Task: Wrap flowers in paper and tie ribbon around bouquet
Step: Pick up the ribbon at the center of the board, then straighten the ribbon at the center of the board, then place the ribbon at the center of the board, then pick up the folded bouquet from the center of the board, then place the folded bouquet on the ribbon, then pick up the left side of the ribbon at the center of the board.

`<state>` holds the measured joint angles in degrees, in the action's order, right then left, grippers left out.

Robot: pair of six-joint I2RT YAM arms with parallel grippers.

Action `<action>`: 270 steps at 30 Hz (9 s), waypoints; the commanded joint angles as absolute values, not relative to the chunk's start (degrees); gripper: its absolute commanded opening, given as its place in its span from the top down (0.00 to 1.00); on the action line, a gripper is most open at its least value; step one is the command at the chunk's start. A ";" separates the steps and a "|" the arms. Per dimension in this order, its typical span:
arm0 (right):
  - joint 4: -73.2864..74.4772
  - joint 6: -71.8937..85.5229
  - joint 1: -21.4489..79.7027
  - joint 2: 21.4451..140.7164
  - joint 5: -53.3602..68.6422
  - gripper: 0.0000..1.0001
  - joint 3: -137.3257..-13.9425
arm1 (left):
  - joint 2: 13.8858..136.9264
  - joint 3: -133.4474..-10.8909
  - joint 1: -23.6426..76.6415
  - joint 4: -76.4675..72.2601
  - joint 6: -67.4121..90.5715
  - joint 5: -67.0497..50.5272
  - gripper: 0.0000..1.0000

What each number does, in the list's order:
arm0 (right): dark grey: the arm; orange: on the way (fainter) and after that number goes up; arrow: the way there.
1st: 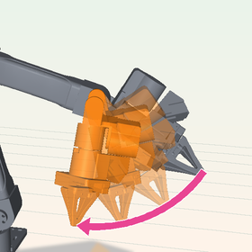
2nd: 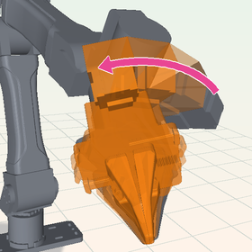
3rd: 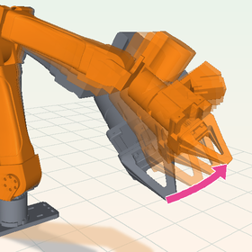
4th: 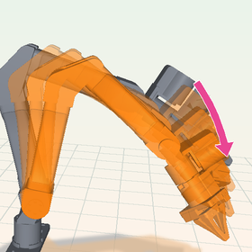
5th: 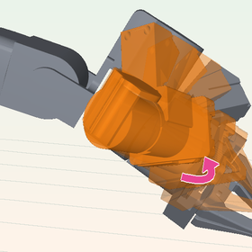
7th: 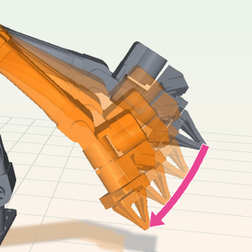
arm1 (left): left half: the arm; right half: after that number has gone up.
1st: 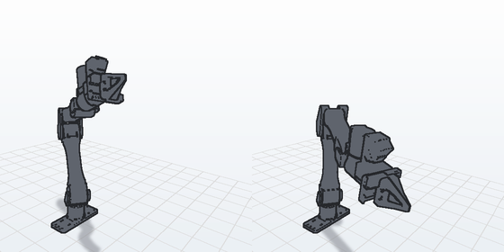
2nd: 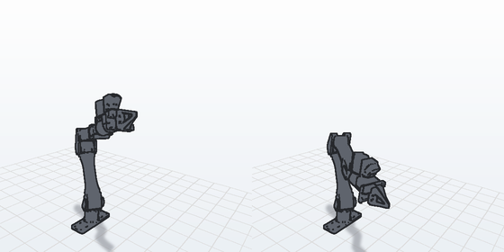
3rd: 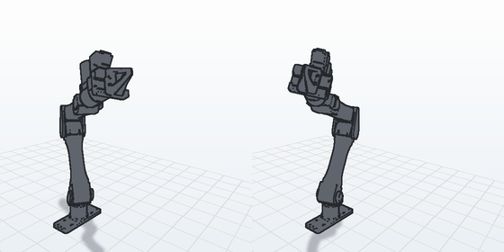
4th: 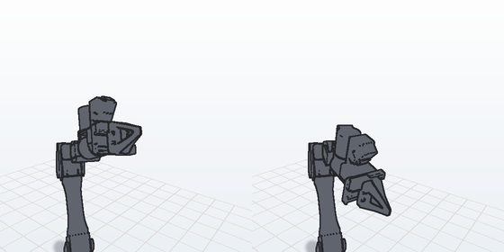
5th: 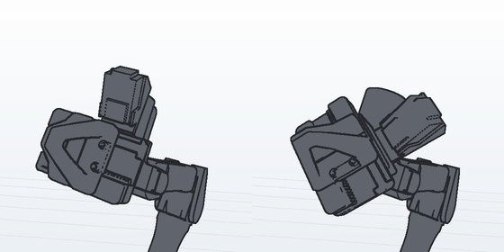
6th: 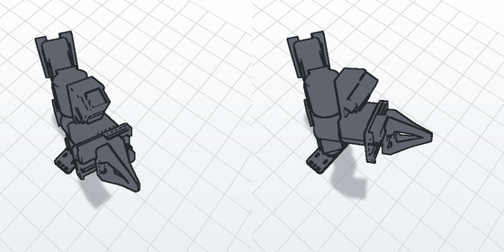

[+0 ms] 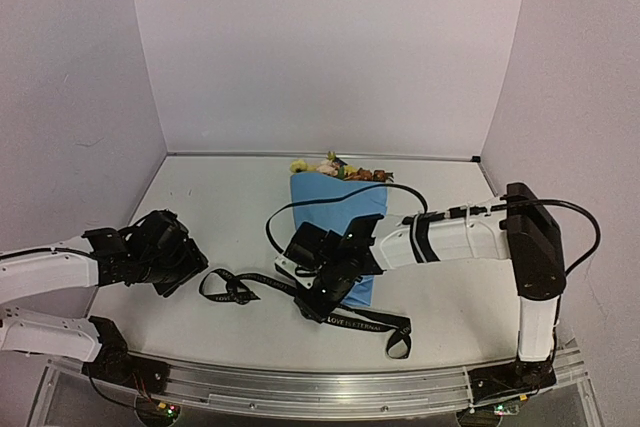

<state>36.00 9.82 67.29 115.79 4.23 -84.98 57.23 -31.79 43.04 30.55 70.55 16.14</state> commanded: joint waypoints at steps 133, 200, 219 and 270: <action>56.79 33.24 12.56 68.84 16.54 0.17 -58.18 | 58.68 -46.83 34.62 24.13 44.43 16.81 0.04; 25.35 61.78 42.22 100.40 22.60 1.00 -64.70 | 106.09 -58.66 49.31 -1.95 51.95 -29.87 0.78; 27.11 66.90 49.51 96.31 17.76 1.00 -59.88 | 98.18 -50.53 52.57 -3.98 56.55 -31.57 0.78; 42.27 55.59 48.33 57.09 -14.09 0.02 -32.28 | 75.88 -35.62 19.19 26.25 65.51 14.29 0.40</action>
<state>41.35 54.33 50.64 59.00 -13.79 -33.60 71.50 -31.52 21.67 31.20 71.86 15.84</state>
